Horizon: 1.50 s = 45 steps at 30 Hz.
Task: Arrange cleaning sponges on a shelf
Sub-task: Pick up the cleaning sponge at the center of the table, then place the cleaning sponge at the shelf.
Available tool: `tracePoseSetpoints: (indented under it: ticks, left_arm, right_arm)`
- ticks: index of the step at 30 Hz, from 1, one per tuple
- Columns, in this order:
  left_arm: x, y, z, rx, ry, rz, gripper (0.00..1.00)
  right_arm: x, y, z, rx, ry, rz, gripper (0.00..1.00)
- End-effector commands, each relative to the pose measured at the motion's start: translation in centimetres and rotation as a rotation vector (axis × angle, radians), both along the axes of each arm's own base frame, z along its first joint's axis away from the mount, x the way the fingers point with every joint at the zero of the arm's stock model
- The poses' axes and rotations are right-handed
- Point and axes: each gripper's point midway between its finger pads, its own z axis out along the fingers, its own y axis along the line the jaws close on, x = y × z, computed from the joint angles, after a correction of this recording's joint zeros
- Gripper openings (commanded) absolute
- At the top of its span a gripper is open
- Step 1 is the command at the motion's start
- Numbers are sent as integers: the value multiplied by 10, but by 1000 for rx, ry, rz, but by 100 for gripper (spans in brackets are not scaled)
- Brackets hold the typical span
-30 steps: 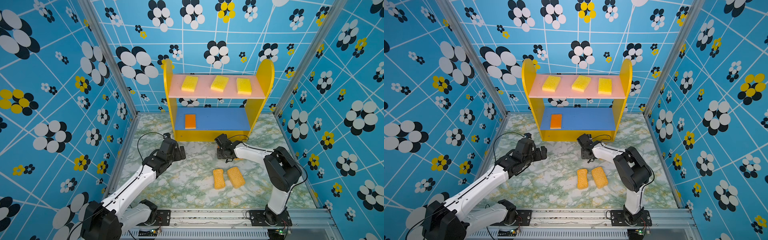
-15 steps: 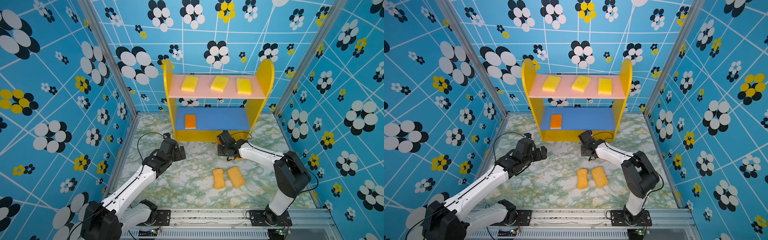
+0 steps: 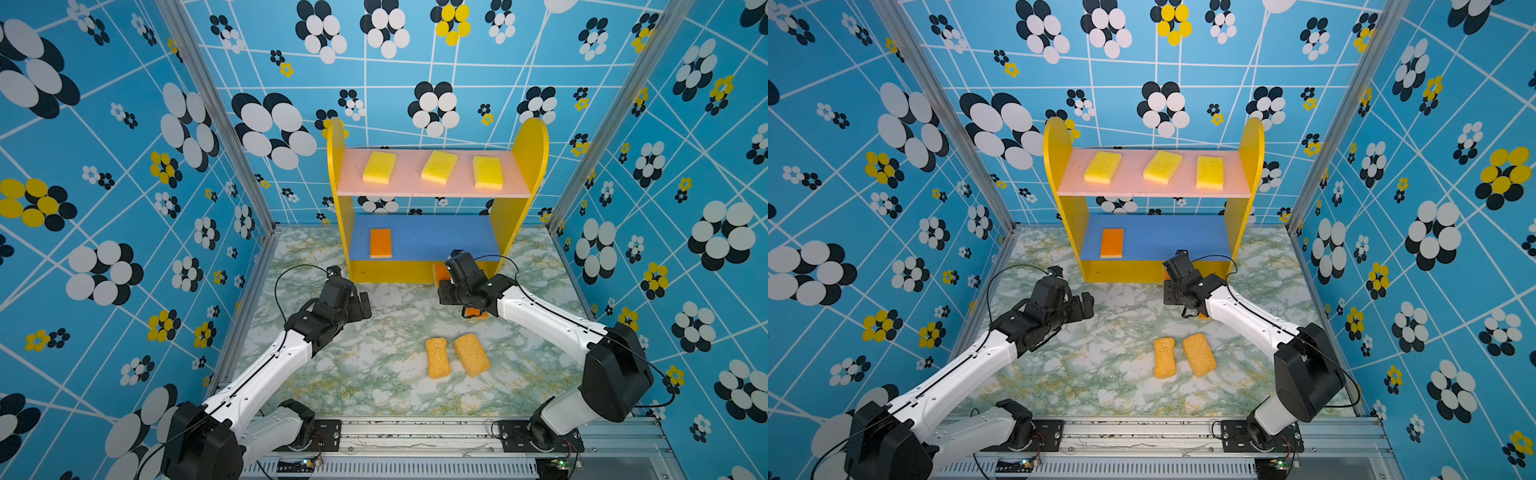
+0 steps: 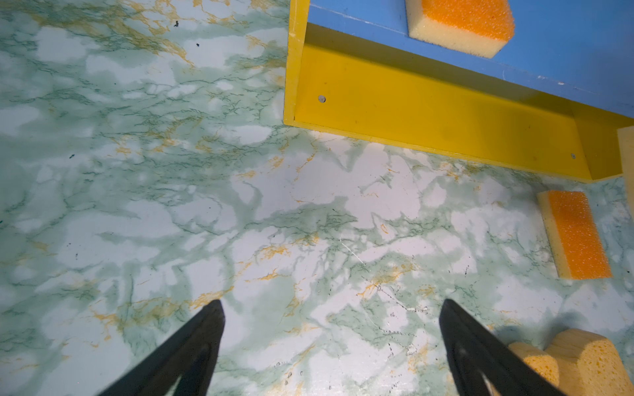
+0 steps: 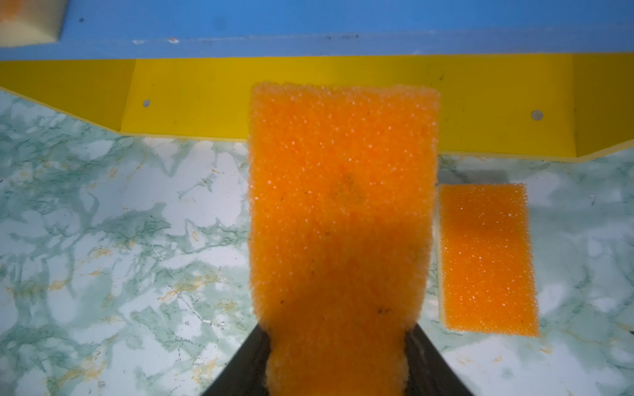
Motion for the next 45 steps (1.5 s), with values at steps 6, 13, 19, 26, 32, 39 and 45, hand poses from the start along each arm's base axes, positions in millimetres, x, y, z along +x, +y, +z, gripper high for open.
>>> tracePoseSetpoints:
  ticks: [6, 13, 19, 26, 32, 39, 45]
  left_arm:
    - [1, 2, 8, -15, -17, 16, 99]
    - [1, 3, 10, -13, -22, 15, 99]
    - [0, 3, 12, -12, -25, 18, 99]
    - [0, 3, 13, -12, -24, 17, 99]
    - [1, 4, 14, -8, -29, 20, 99]
    - [-1, 8, 18, 4, -40, 26, 99]
    - [-2, 9, 17, 3, -38, 26, 99]
  right_arm:
    - [1, 6, 35, 43, -65, 52, 54]
    - [26, 22, 55, 40, -124, 77, 54]
    - [54, 36, 65, 71, -164, 68, 53]
    - [92, 49, 75, 83, -242, 43, 53]
    - [124, 65, 78, 95, -274, 28, 53]
    - [141, 68, 69, 80, -285, -13, 53]
    - [146, 62, 61, 52, -272, -54, 54]
